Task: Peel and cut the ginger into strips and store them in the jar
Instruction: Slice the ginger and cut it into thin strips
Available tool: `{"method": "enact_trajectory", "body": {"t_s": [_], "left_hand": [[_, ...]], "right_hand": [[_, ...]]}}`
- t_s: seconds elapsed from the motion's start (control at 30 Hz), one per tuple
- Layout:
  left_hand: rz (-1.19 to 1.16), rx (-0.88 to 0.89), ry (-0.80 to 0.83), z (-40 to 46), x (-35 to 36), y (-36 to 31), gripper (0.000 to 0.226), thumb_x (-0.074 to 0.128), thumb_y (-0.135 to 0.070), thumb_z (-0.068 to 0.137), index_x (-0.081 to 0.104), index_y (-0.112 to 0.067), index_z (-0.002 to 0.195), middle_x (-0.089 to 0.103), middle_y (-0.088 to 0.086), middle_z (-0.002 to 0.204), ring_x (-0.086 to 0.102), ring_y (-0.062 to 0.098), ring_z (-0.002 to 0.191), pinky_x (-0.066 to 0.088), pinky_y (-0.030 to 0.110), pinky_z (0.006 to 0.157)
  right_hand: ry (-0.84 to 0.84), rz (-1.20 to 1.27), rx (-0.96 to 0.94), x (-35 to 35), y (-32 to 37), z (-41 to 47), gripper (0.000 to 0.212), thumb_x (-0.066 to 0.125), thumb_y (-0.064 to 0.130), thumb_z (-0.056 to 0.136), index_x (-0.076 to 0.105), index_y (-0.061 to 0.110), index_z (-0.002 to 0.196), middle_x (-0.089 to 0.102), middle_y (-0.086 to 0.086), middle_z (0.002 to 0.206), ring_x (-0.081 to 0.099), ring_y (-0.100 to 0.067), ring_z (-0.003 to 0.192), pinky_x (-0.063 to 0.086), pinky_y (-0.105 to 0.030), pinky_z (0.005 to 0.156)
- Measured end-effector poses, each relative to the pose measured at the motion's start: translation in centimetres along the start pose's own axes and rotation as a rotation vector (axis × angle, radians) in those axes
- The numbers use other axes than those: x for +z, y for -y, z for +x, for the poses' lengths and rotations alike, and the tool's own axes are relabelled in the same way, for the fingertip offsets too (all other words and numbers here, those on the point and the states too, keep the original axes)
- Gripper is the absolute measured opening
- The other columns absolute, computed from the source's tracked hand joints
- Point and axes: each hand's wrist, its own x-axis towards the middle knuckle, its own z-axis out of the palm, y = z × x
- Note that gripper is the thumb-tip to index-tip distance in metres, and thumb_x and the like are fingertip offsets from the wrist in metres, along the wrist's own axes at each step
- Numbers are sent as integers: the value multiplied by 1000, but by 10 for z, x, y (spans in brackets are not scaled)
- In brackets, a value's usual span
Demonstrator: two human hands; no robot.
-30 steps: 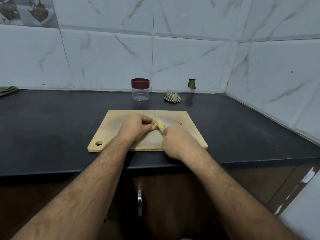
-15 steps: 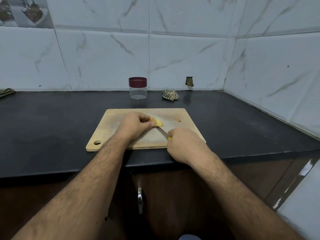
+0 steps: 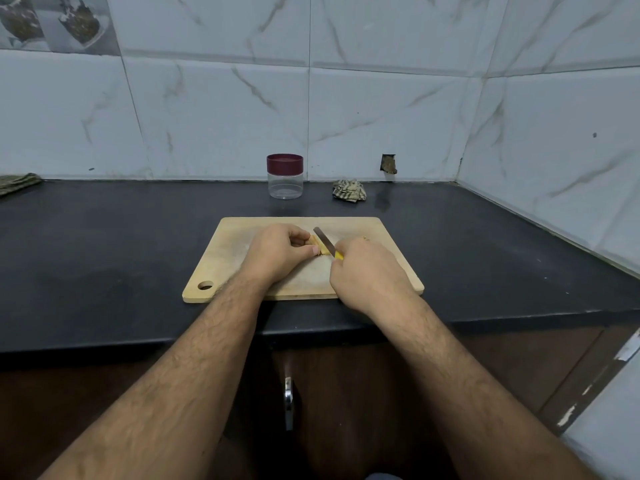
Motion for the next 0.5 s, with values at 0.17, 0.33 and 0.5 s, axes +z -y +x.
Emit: {"method": "enact_trajectory", "body": {"t_s": [0.17,0.33,0.5], "left_hand": [[20,11,-2,0,-1,1,28,80,-33,79,76,-21,104,75,-10,94,67,3,93,52,28,90],[34,7,-5,-1,-2,-1,32,79,-34,80,75,-19,108,74,-8,100,66,5,96,50,25,90],[41,24,-1,-4,-4,-4,23,77,-32,82,77,-23,103,74,-9,98,65,6,95,51,28,88]], "right_hand": [[25,-5,27,6,-4,6,12,44,15,93,53,23,95,54,0,96,49,-22,89,38,-32,69],[14,-24,32,6,-8,6,17,43,14,92,56,21,99,49,1,93,48,-22,89,38,-32,70],[30,3,22,7,-4,9,26,43,13,90,62,19,108,52,0,91,52,-23,90,40,-33,69]]}}
